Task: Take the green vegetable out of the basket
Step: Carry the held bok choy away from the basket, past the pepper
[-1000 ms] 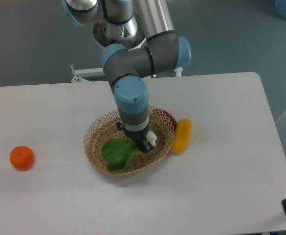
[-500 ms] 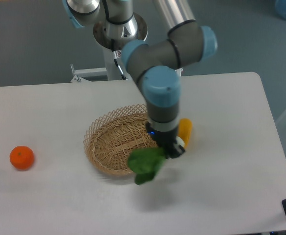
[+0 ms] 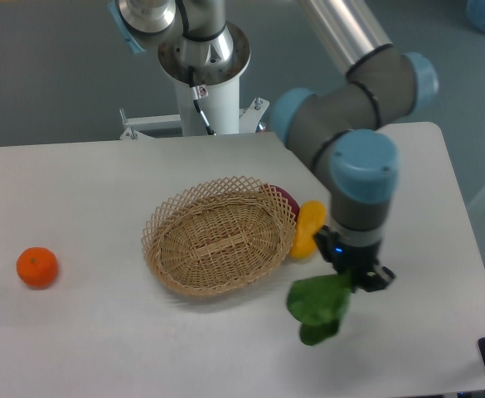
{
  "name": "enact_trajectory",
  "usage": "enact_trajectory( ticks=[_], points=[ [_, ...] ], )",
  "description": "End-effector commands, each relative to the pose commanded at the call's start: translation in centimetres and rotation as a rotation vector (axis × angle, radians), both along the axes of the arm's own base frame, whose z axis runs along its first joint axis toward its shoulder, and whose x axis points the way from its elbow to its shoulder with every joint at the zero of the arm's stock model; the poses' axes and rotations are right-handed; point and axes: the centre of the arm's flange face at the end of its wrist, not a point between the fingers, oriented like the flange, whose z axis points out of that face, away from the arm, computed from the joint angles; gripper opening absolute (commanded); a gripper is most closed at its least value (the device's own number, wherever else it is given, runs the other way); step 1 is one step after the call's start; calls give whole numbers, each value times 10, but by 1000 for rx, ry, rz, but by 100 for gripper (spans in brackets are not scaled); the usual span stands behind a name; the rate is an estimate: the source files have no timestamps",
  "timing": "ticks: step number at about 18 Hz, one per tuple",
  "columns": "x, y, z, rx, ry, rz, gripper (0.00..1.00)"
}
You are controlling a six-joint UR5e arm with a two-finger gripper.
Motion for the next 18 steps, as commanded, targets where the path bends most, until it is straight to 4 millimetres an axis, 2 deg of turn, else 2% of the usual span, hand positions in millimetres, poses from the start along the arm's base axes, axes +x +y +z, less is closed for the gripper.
enact_trajectory(
  ticks=[3,5,18],
  points=[
    [-23,3,-8,3,7,13,30],
    [-28,4,-12,3,5,14,30],
    [-31,6,-15,2,6,16,29]
  ],
)
